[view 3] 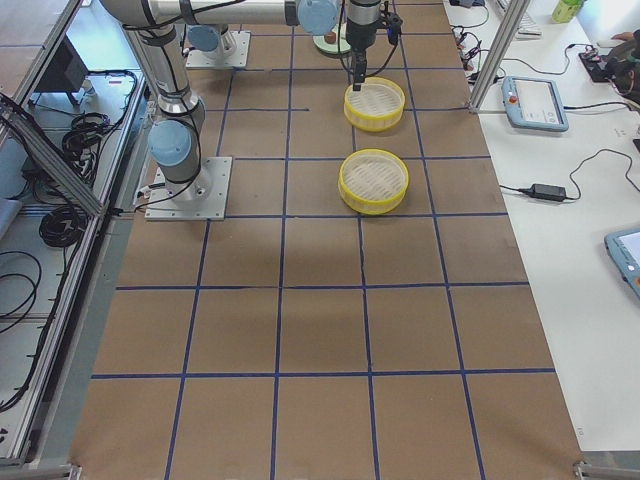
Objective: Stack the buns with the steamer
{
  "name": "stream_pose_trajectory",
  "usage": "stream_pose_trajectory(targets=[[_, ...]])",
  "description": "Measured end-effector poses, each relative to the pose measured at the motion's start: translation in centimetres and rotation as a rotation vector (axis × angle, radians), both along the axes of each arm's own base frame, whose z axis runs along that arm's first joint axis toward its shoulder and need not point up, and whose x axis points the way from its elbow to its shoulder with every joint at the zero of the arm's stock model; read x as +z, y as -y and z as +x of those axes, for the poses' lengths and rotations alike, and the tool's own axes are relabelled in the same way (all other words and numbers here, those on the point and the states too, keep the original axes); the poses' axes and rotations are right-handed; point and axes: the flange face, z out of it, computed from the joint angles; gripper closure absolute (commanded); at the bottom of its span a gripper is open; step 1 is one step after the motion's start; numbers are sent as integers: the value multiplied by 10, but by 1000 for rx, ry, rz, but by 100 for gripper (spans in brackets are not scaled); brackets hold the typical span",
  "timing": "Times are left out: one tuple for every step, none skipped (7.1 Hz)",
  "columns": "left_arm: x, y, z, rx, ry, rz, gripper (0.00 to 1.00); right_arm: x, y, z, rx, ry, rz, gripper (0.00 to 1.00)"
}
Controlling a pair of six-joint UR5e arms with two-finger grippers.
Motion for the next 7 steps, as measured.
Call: stream_pose_trajectory(targets=[[-25, 1, 34, 29, -17, 47, 0, -3, 0, -2, -4, 1, 6, 0], [-54, 5, 67, 25, -45, 76, 0, -6, 1, -7, 0, 1, 8, 0], [-86, 11, 98, -7, -73, 90, 0, -11, 3, -17, 0, 2, 10, 0], [-121, 19, 128, -36, -93, 113, 0, -20, 12, -38, -19, 1, 8, 0], [-157, 28, 155, -40, -105, 135, 0, -35, 28, -74, -46, -20, 6, 0], [-185, 34, 173, -33, -112, 152, 3, -54, 47, -120, -65, -52, 1, 0], [-205, 40, 183, -27, -109, 152, 3, -75, 63, -159, -79, -70, -11, 0]])
